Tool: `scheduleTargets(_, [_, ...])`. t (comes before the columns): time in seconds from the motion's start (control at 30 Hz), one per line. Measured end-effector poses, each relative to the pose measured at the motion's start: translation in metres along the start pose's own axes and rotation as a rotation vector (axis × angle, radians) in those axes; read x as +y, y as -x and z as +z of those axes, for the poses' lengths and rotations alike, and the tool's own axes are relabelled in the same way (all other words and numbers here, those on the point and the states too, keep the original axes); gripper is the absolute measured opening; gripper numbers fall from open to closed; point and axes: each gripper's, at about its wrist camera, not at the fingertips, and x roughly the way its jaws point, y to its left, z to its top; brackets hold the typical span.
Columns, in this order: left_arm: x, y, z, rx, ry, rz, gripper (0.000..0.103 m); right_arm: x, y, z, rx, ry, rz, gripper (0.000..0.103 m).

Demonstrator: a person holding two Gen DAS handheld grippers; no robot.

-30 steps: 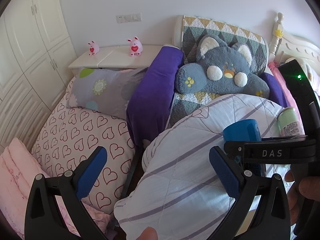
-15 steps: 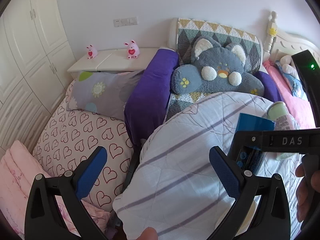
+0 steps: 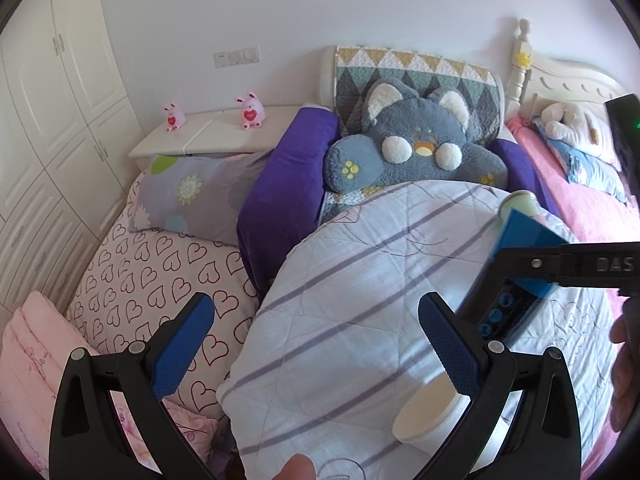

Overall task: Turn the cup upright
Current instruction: 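Lift the can with the right tool and rotate it, then grasp the can with the left tool while the right tool releases it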

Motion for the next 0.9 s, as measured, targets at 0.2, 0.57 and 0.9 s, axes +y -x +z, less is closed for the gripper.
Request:
scheduleTargets(0.2, [-0.017, 0.033, -0.01, -0.03, -0.03, -0.026, 0.103, -0.01, 0.063, -0.036, -0.074, 0.016, 0.003, 0.068])
scheduleTargets(0.57, [-0.048, 0.09, -0.062, -0.054, -0.079, -0.071, 0.103, -0.051, 0.126, -0.154, -0.05, -0.046, 0.075, 0.068])
scheduleTargets(0.9, [-0.062, 0.1, -0.114, 0.004, -0.122, -0.081, 0.103, -0.073, 0.051, -0.202, 0.096, -0.146, 0.129, 0.068])
